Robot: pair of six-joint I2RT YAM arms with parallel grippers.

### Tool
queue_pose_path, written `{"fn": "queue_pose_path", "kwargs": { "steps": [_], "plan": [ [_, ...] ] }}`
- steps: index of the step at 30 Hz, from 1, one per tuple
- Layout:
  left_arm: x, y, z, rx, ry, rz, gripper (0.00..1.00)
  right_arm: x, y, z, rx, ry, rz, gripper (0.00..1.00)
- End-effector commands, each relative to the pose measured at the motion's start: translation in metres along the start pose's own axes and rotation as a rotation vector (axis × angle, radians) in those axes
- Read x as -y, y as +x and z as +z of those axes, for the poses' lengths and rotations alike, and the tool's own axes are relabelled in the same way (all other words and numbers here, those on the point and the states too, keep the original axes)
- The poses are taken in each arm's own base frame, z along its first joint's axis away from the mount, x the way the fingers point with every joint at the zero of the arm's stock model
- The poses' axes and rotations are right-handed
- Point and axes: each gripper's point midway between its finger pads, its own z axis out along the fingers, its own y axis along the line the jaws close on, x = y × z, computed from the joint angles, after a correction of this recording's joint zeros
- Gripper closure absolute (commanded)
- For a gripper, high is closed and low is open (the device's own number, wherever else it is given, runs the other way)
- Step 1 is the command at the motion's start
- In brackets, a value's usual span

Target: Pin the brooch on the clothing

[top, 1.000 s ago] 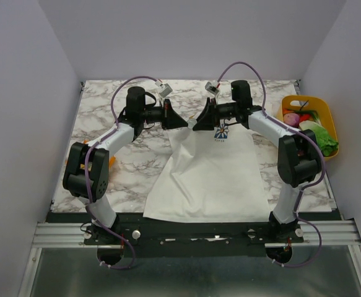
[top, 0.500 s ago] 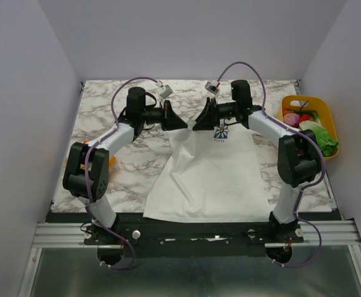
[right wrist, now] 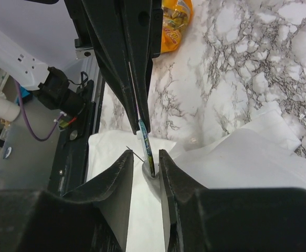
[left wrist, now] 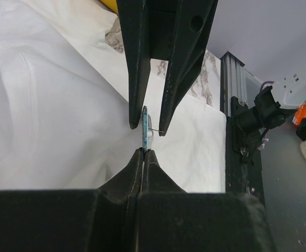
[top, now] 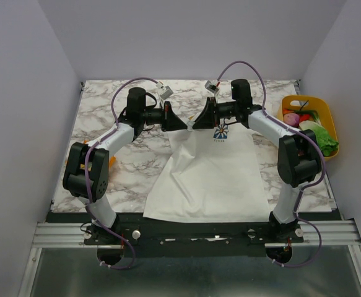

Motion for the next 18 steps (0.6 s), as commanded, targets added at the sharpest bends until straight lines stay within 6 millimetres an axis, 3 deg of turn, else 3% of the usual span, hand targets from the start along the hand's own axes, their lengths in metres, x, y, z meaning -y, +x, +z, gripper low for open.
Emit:
{"fn": "queue_pose_path", "kwargs": {
  "steps": [1,18],
  "plan": [
    [0.013,-0.022,-0.005,0.024,0.016,0.061,1.0,-0.005,-0.008,0.003,0.003,-0.03,-0.015,0.67],
    [0.033,-0.027,0.011,0.009,0.037,0.09,1.0,0.002,-0.003,0.012,-0.009,-0.011,0.011,0.82]
  ]
}}
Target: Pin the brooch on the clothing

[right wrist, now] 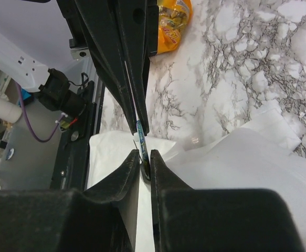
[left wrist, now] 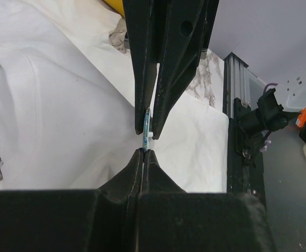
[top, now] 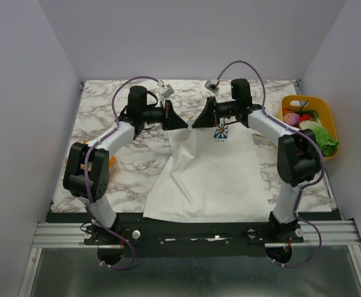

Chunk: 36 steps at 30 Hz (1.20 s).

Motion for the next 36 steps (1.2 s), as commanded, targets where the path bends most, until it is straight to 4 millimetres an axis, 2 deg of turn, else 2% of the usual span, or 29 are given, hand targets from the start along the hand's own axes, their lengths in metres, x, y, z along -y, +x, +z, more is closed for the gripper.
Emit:
{"fn": "queue_pose_path", "kwargs": {
  "steps": [1,10,17,23,36],
  "plan": [
    [0.031,-0.023,0.006,0.015,0.047,0.093,1.0,0.001,-0.003,0.011,-0.007,-0.006,-0.006,0.82],
    [0.038,-0.026,0.013,-0.001,0.046,0.114,1.0,0.004,-0.003,0.013,-0.009,0.007,0.007,0.87],
    [0.044,-0.027,0.02,-0.014,0.051,0.128,1.0,0.01,-0.003,0.014,-0.008,0.033,0.022,0.96],
    [0.051,-0.026,0.024,-0.036,0.053,0.143,1.0,0.013,-0.005,0.014,-0.005,0.047,0.028,0.98],
    [0.057,-0.028,0.027,-0.05,-0.009,0.172,1.0,0.038,-0.02,0.007,0.052,0.265,0.069,1.0]
  ]
}}
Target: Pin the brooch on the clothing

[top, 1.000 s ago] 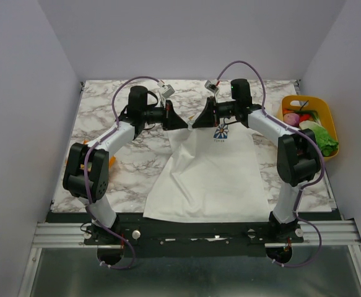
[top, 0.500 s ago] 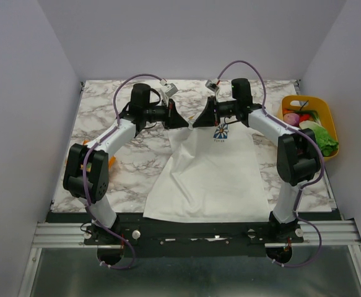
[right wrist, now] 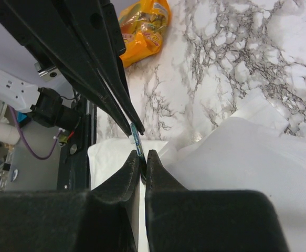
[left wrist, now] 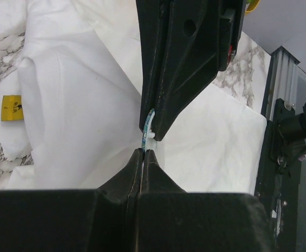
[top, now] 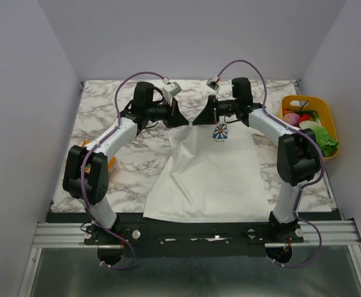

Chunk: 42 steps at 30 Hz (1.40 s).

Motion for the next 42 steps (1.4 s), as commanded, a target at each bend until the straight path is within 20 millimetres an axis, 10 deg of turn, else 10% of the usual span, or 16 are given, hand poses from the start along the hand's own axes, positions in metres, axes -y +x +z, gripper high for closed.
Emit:
{"fn": "queue_pose_path", "kwargs": {
  "steps": [1,24,42],
  "plan": [
    [0.067,-0.026,0.004,0.031,0.146,0.119,1.0,0.023,-0.019,0.012,0.062,0.191,-0.025,0.99],
    [0.052,-0.014,-0.01,0.205,-0.04,0.059,1.0,0.044,-0.031,0.001,0.185,0.385,0.115,0.93],
    [0.04,-0.001,-0.012,0.209,-0.094,0.046,1.0,0.048,-0.035,-0.008,0.231,0.465,0.123,0.69]
  ]
}}
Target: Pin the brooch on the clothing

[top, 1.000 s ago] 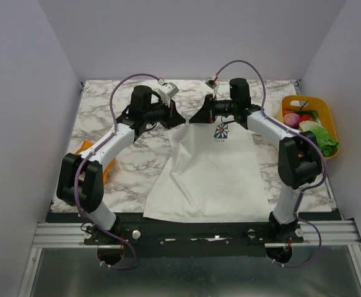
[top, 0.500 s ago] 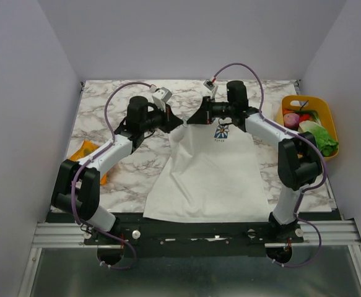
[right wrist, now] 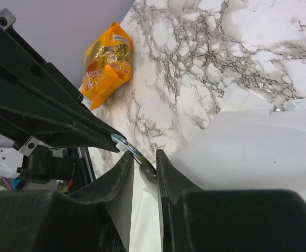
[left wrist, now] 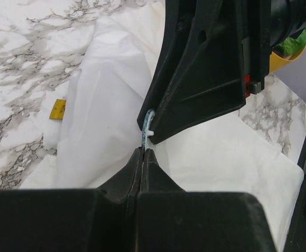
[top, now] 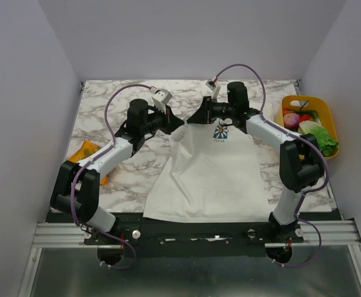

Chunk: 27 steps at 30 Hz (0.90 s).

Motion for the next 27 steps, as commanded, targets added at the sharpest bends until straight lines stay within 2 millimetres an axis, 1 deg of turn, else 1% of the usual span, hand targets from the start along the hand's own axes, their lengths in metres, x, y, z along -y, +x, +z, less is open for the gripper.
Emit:
{"fn": "queue_pose_path", "kwargs": {
  "steps": [1,4,5,8,11,15,16,18,23,27],
  "plan": [
    [0.048,-0.005,-0.007,0.001,0.152,0.016,1.0,0.034,-0.034,-0.008,0.153,0.183,-0.048,0.67],
    [0.044,-0.005,-0.009,0.008,0.134,0.019,1.0,0.033,-0.036,-0.009,0.162,0.189,-0.049,0.58],
    [0.044,-0.005,-0.01,0.011,0.13,0.023,1.0,0.032,-0.037,-0.01,0.165,0.19,-0.048,0.52],
    [0.038,-0.005,-0.013,0.02,0.108,0.023,1.0,0.031,-0.037,-0.012,0.17,0.197,-0.051,0.45],
    [0.037,-0.004,-0.014,0.02,0.11,0.02,1.0,0.031,-0.037,-0.012,0.17,0.191,-0.053,0.44],
    [0.036,-0.002,-0.014,0.016,0.111,0.015,1.0,0.024,-0.037,-0.011,0.17,0.159,-0.063,0.41],
    [0.035,0.0,-0.014,0.013,0.108,0.014,1.0,0.021,-0.039,-0.011,0.179,0.148,-0.074,0.41],
    [0.033,-0.001,-0.013,0.015,0.104,0.014,1.0,0.021,-0.038,-0.012,0.179,0.143,-0.077,0.4],
    [0.025,0.001,-0.01,0.004,0.084,0.004,1.0,0.021,-0.037,-0.012,0.173,0.137,-0.078,0.38],
    [0.014,0.003,-0.008,-0.004,0.037,-0.011,1.0,0.02,-0.036,-0.012,0.168,0.135,-0.083,0.37]
  ]
}}
